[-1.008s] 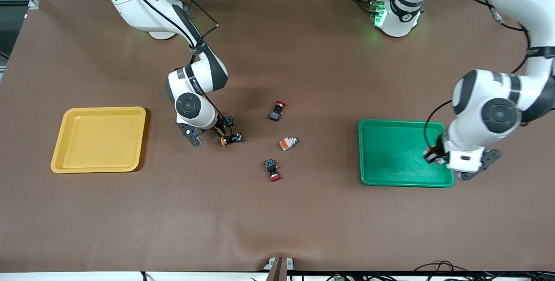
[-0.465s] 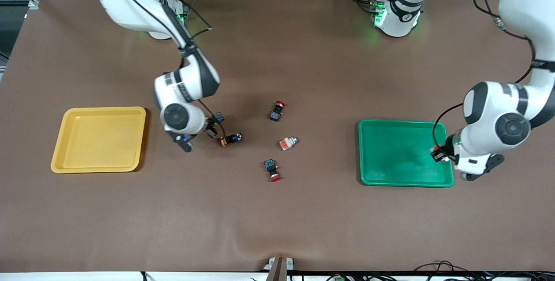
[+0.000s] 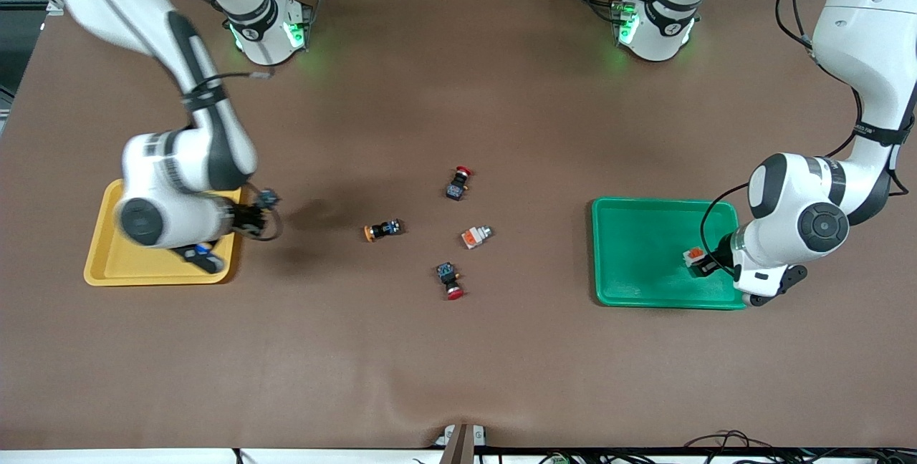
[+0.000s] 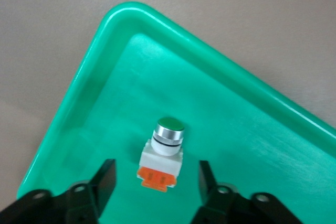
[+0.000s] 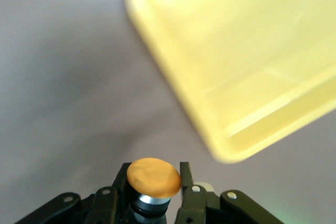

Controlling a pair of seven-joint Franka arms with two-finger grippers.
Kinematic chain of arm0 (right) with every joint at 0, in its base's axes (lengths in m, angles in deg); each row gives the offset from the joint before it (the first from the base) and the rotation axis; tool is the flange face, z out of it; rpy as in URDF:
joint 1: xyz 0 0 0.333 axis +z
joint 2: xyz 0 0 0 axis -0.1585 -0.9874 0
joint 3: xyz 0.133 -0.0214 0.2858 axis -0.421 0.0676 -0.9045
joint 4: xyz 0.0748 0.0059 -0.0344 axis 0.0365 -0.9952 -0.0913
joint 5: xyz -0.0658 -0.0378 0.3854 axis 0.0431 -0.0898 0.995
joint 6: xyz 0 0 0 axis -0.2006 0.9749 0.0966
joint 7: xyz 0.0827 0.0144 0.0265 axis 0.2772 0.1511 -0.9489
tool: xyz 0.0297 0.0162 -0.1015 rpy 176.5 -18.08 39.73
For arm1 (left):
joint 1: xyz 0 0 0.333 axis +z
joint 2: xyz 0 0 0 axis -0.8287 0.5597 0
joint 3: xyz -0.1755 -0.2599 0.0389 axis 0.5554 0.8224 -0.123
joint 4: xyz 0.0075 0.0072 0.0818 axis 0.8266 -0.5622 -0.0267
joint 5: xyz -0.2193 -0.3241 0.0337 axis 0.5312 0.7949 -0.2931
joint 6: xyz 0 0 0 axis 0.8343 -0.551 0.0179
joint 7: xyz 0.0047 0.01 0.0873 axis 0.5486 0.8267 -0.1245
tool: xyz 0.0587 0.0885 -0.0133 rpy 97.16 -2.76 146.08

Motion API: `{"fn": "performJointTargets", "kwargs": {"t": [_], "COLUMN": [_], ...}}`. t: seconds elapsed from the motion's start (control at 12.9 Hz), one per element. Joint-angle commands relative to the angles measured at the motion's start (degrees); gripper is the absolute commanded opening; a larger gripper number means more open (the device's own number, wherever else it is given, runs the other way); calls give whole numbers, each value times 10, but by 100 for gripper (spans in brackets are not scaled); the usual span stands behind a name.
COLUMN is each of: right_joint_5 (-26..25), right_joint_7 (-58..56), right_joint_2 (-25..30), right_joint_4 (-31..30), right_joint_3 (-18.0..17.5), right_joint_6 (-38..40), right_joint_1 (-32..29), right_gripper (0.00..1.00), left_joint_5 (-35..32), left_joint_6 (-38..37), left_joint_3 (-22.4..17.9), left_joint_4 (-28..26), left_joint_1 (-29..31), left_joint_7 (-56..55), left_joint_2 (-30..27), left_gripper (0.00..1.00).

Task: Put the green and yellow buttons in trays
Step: 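Place the green button in the green tray while the right gripper carries yellow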

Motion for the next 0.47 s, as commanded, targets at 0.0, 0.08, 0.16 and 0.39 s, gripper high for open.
{"fn": "performJointTargets", "kwargs": {"t": [0.0,0.08,0.16,0.39], "right_joint_5": [-13,-17,-22,-19], "right_joint_7": [-152,-204,-260,-437], "right_joint_2": [4,1,-8,-60], "right_joint_4": [-9,-8,-8,-3], "right_joint_3": [-6,-3,-3,-4], "right_joint_6": [-2,-8,-31,-128], "right_joint_1": [-79,-106,-138,-221], "right_gripper": [0,0,0,0], "left_joint_5": [5,6,6,5], "left_joint_6": [-15,-21,-24,-24], "left_joint_3": [10,27,50,95], "left_joint_4": [-2,-1,0,18], "left_joint_1": [-20,-28,-30,-77], "left_joint_7": [-16,-34,-72,-205], "left_joint_2": [-28,-32,-31,-27], "left_gripper": [100,100,100,100]}}
